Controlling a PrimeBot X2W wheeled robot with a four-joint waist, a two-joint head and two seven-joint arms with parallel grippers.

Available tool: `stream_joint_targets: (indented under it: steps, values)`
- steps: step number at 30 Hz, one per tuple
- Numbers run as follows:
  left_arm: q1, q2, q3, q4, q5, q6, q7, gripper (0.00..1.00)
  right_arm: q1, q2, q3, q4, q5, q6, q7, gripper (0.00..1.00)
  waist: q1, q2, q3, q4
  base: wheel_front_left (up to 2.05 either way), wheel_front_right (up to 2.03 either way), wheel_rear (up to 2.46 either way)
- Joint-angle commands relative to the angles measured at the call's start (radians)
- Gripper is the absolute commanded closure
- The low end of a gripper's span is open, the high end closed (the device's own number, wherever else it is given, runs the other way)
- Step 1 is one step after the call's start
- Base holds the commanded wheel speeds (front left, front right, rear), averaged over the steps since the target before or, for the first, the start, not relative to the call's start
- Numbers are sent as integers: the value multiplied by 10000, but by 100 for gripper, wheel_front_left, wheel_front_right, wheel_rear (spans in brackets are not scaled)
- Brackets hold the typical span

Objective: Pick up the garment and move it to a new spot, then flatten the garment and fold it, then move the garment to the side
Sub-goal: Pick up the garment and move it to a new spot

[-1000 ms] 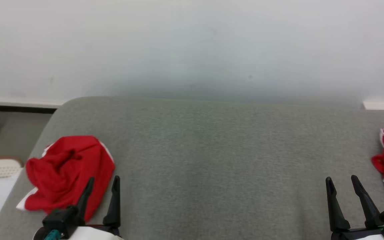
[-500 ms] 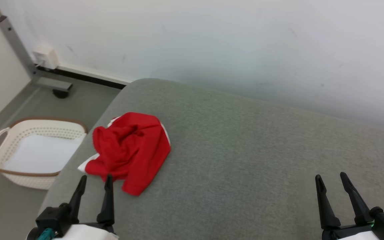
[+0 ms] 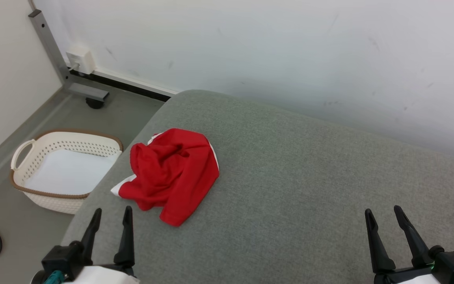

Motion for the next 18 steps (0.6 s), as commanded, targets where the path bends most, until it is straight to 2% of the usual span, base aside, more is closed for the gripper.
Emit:
stream_joint_targets:
  steps: [1, 9, 14, 18]
  values:
    - [57, 35, 50, 0, -88, 19, 5, 0, -95, -60, 33, 46, 57, -22, 11, 0, 0, 0, 0, -46, 0, 0, 0]
    - [-257, 75, 169, 154, -68, -20, 5, 0, -176, -147, 107, 45, 95, -22, 11, 0, 0, 0, 53, -260, 0, 0, 0]
    - [-1032, 590, 191, 413, -115, -73, 156, 0, -300, -204, 159, 63, 55, -22, 12, 0, 0, 0, 188, -505, 0, 0, 0]
    - [-1842, 1115, 353, 579, -343, -81, 984, 0, -483, -239, 102, -6, -15, -22, 11, 0, 0, 0, 444, -924, 0, 0, 0]
